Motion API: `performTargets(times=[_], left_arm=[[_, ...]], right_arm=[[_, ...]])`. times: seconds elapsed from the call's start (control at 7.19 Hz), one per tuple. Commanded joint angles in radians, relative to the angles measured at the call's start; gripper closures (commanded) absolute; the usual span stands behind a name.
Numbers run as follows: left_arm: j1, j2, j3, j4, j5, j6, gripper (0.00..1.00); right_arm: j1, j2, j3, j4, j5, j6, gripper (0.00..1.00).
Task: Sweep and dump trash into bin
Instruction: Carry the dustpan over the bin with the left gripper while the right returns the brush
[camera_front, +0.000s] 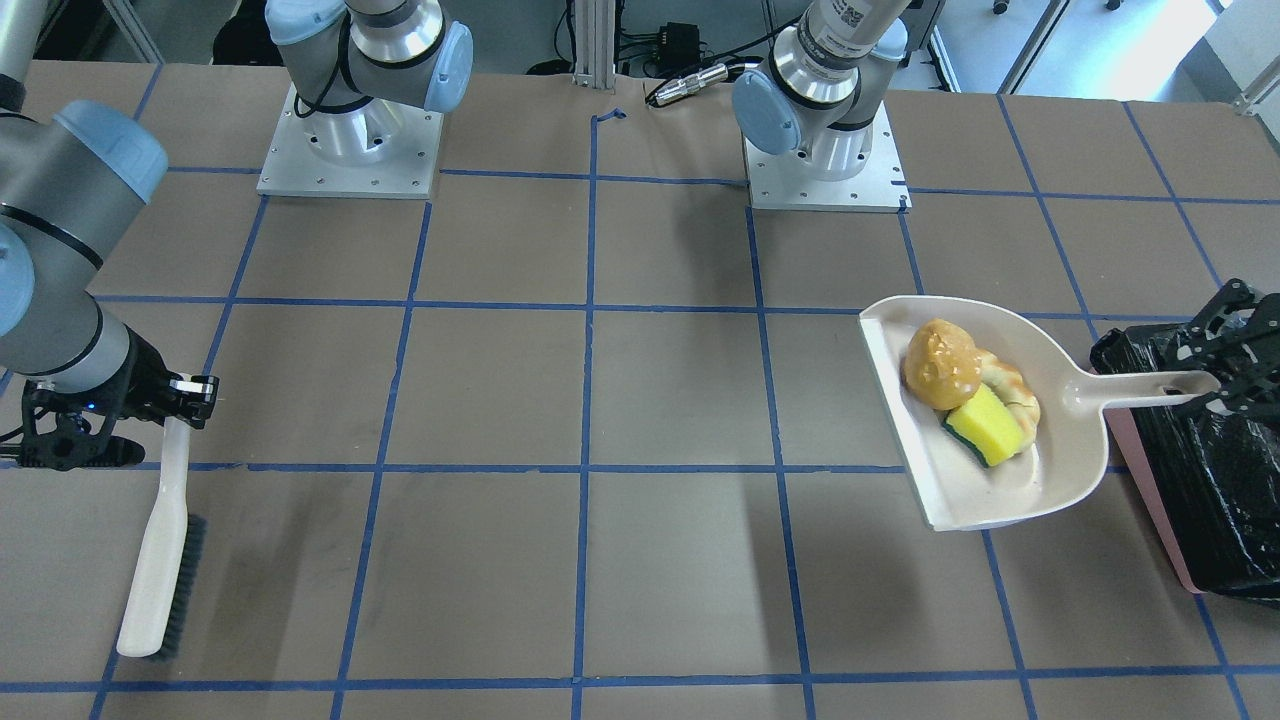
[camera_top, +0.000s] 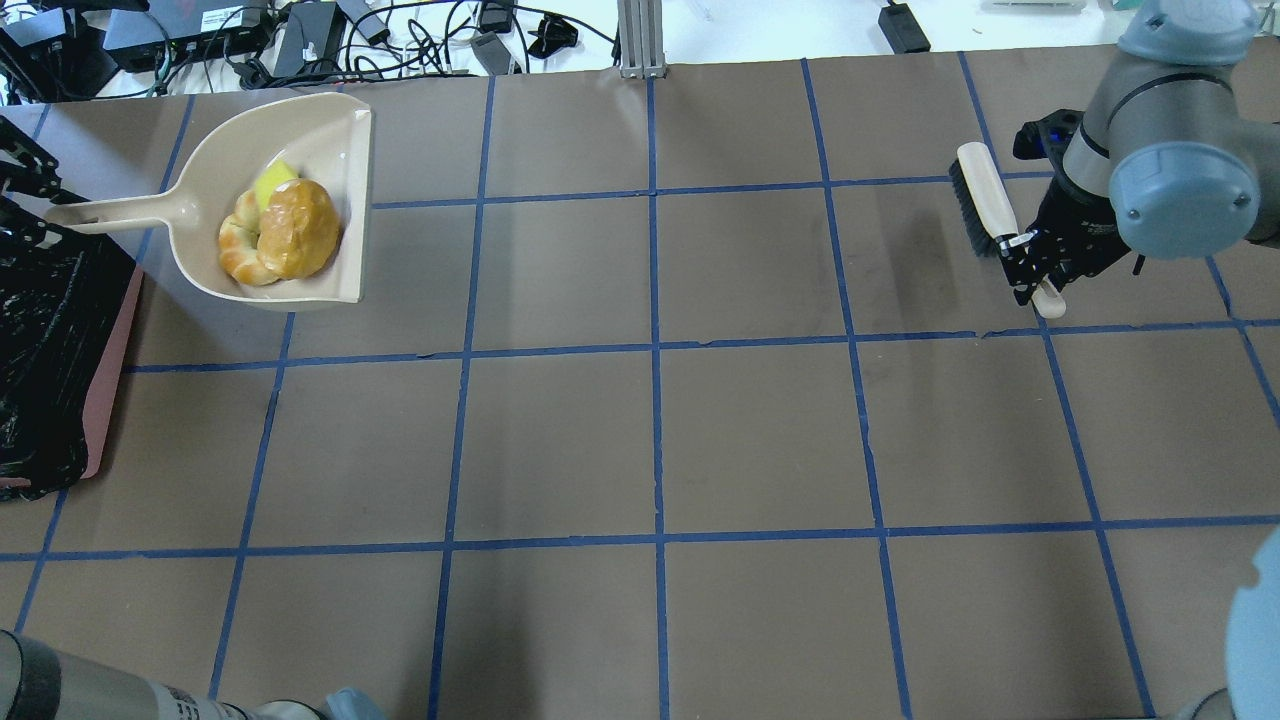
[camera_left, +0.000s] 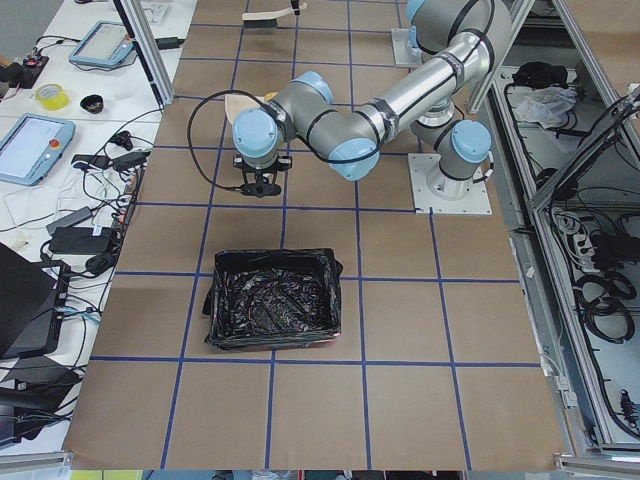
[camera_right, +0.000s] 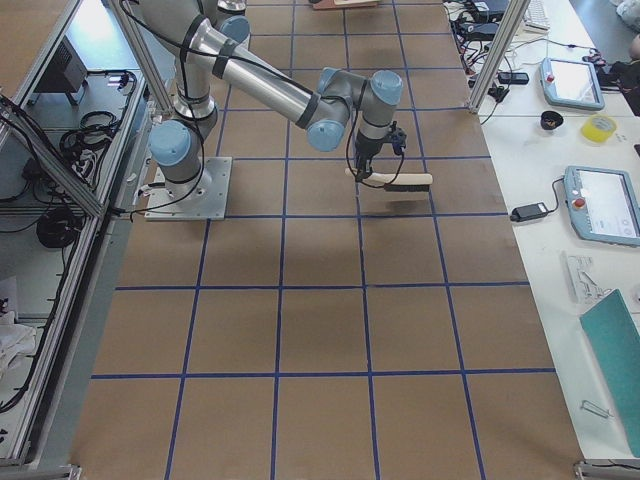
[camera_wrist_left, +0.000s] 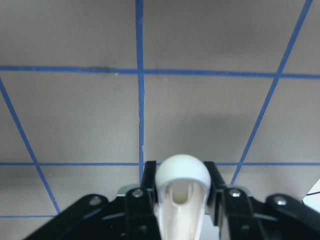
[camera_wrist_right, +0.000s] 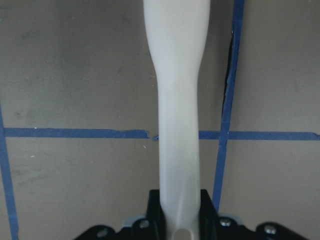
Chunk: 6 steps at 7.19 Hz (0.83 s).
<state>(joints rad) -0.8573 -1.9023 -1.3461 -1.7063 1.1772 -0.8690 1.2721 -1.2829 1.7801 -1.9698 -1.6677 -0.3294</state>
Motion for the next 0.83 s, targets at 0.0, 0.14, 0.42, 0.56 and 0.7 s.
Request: performTargets(times=[0.0, 0.14, 0.42, 0.56, 0.7], left_arm=[[0.079, -0.088, 0.117, -0.013, 0.047, 0.005, 1.00], [0.107, -0.124, 0.183, -0.057, 0.064, 0.007, 1.00], [0.164, -0.187, 0.284, -0.093, 0.090, 0.008, 1.00], [0.202, -0.217, 0.329, -0.099, 0.085, 0.011, 1.00], [0.237, -0.260, 0.378, -0.108, 0.093, 0.028, 1.00]], right_arm=[[-0.043, 0.030, 0.007, -0.009, 0.002, -0.037, 1.00], [-0.056, 0.030, 0.021, -0.011, 0.003, -0.037, 1.00], [-0.056, 0.019, 0.039, -0.011, -0.004, -0.031, 1.00], [-0.056, 0.022, 0.039, -0.011, -0.009, -0.034, 1.00], [-0.057, 0.027, 0.042, -0.011, -0.012, -0.037, 1.00]])
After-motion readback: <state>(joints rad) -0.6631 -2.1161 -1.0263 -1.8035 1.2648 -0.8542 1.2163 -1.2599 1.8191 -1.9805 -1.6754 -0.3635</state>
